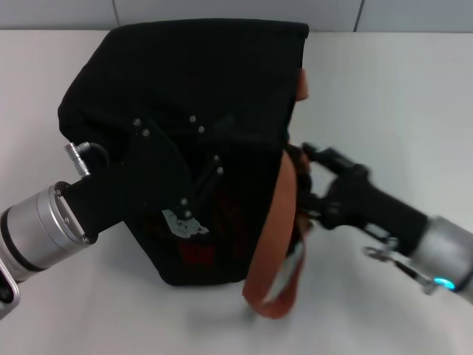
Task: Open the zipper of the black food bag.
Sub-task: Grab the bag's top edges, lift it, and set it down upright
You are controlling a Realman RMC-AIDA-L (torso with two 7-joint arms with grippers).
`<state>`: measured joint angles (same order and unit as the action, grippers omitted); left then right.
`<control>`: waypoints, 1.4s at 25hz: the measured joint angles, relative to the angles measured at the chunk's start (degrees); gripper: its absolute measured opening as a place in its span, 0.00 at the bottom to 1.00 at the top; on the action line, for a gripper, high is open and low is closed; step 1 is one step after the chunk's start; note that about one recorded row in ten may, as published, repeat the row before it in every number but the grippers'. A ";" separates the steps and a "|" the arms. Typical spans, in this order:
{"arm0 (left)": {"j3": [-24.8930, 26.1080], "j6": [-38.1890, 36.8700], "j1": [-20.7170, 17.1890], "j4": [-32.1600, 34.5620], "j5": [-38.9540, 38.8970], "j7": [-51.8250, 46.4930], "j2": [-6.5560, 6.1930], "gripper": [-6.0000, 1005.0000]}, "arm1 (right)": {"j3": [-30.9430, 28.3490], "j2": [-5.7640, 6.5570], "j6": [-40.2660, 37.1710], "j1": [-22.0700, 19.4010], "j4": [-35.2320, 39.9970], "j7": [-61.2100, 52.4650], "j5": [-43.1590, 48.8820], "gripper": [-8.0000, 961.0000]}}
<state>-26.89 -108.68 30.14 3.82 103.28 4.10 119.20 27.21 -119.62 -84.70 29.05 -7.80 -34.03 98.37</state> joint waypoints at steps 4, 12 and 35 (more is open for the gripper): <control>-0.03 0.43 -0.06 -0.07 -0.02 0.09 -0.01 0.13 | -6.94 -0.18 -10.93 -7.93 3.74 2.70 -0.07 0.87; 0.11 1.22 -0.03 -0.84 -0.11 0.43 -0.02 0.12 | -10.32 -0.25 -17.67 -7.84 1.70 12.51 0.84 0.87; 0.34 1.48 0.54 -0.92 -0.22 0.33 -0.02 0.12 | -14.46 -0.26 -4.81 -1.78 -11.03 54.03 2.51 0.87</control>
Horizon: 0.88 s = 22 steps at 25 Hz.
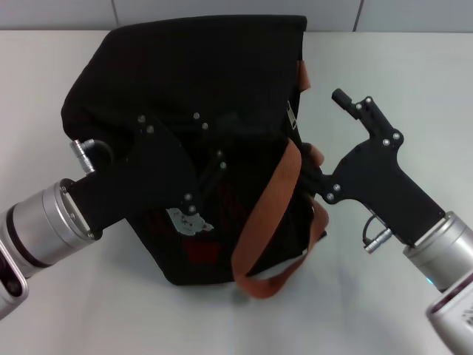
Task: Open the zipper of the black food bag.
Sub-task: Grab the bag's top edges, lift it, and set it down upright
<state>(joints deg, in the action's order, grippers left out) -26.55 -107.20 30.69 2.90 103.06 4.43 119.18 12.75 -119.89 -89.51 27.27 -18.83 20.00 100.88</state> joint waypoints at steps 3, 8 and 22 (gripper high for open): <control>-0.10 0.00 -0.17 0.00 -0.06 0.07 0.00 0.12 | -1.51 0.00 0.26 -0.06 -1.77 3.90 0.07 0.87; -0.15 -0.18 -0.39 -0.01 -0.01 0.07 0.00 0.12 | -3.82 0.00 -0.44 -0.49 -2.93 6.61 0.08 0.87; -0.26 -0.27 -0.42 0.00 0.23 0.12 0.00 0.12 | -3.64 0.00 -3.01 -0.28 -3.06 7.79 0.48 0.87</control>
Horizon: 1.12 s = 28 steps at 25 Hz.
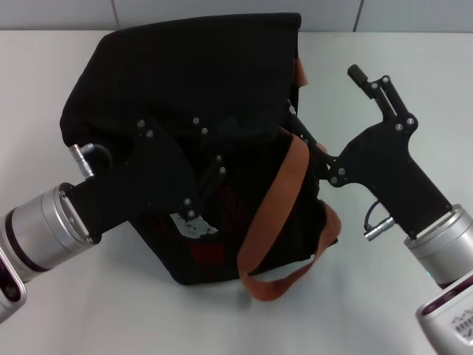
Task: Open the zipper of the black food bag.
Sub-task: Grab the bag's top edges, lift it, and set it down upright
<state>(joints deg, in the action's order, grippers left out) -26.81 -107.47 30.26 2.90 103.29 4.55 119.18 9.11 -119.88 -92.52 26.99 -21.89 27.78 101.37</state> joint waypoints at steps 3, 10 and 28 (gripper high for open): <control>0.02 0.02 0.11 0.00 0.02 0.01 0.00 0.12 | -0.40 0.00 1.13 -0.06 -0.15 4.11 1.02 0.87; 0.01 0.11 0.24 0.00 0.10 0.02 0.00 0.12 | -1.74 0.00 2.82 0.13 -1.20 8.70 0.89 0.87; -0.19 0.01 0.20 0.00 0.22 0.02 0.00 0.12 | -3.58 0.00 3.51 0.88 -3.71 10.86 1.19 0.87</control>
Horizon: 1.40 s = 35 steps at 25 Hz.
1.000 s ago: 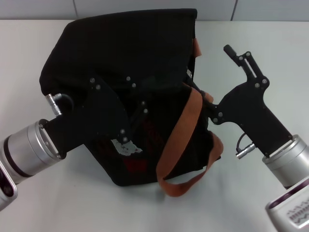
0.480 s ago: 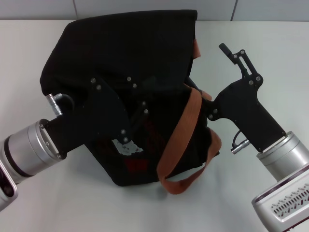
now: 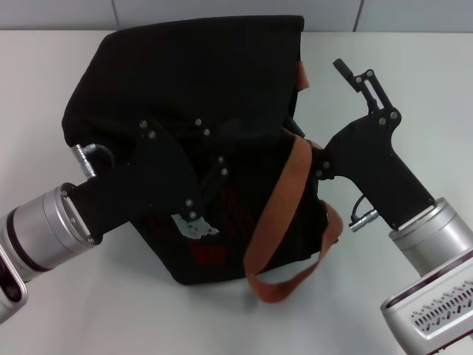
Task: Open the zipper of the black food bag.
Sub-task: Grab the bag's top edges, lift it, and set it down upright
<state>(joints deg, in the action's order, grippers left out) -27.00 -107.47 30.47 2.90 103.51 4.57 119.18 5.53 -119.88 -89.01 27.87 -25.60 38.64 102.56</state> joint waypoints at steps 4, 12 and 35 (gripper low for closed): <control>0.01 -0.13 -0.11 0.00 0.01 0.00 0.00 0.12 | 0.27 0.00 0.04 -0.46 -0.02 -0.09 1.95 0.87; 0.02 0.08 -0.06 -0.05 0.01 0.00 0.00 0.12 | -0.04 -0.01 3.18 -1.25 0.12 -0.22 4.30 0.87; 0.02 -0.27 0.21 -0.17 -0.09 -0.09 0.00 0.12 | -2.58 -0.01 -0.46 -0.87 -0.34 0.16 8.15 0.80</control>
<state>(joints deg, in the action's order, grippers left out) -26.98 -107.74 30.68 2.72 103.42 4.48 119.18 2.96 -119.88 -89.47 27.00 -25.94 38.80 110.71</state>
